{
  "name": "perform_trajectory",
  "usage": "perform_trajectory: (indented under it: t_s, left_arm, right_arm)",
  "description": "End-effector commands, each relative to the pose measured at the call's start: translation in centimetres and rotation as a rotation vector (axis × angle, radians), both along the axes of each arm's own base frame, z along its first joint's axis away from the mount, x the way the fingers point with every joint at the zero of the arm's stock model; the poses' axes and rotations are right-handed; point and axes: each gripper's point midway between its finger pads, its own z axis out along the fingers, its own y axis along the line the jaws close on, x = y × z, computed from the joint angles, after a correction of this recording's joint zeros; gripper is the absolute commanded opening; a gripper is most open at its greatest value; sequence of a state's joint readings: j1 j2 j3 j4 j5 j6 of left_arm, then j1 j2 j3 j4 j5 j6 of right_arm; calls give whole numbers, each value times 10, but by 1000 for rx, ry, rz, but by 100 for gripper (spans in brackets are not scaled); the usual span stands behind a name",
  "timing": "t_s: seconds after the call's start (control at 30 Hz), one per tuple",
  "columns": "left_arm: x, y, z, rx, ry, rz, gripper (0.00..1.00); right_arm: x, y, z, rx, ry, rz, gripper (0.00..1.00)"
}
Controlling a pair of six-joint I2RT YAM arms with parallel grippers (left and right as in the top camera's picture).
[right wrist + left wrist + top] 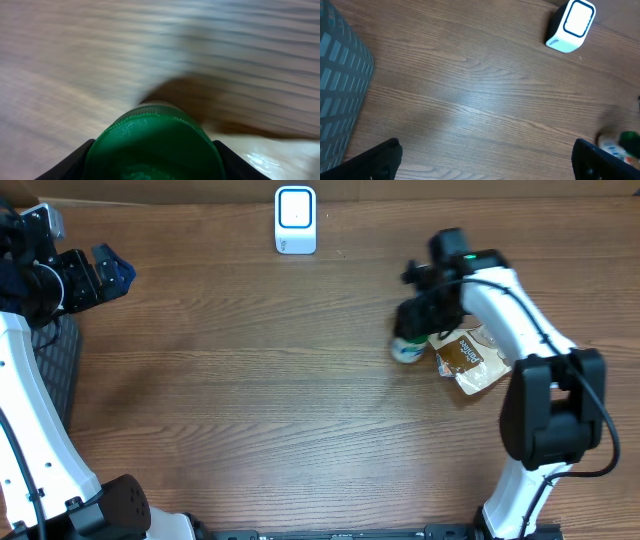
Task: Scan the item barcode
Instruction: 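Carry the jar right and set it beside the pouch, then open the right gripper and raise it off the jar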
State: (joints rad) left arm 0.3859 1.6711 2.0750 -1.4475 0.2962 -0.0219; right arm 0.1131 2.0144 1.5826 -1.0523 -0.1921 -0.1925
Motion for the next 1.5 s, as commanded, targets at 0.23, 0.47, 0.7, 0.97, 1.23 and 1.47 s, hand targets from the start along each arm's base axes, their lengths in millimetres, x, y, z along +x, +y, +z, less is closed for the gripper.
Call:
perform_trajectory:
  t_s: [0.23,0.47,0.7,0.97,1.23,1.47]
  left_arm:
    - [0,-4,8,13,-25,-26,100]
    - [0,-4,8,13,-25,-26,100]
    - [0,-4,8,13,-25,-26,100]
    - [0,-4,8,13,-25,-26,100]
    - [0,-4,8,13,-25,-26,100]
    - [0,-4,8,13,-25,-26,100]
  right_arm:
    - [14,-37,2,5,-35,-141,55]
    - [11,-29,7,46,-24,-136,100]
    - [16,-11,77,168,-128,-132,100]
    - [-19,9,162,335,-98,-248,100]
    - [-60,8,158,308,53,-254,100]
    - [-68,6,159,290,70,-251,89]
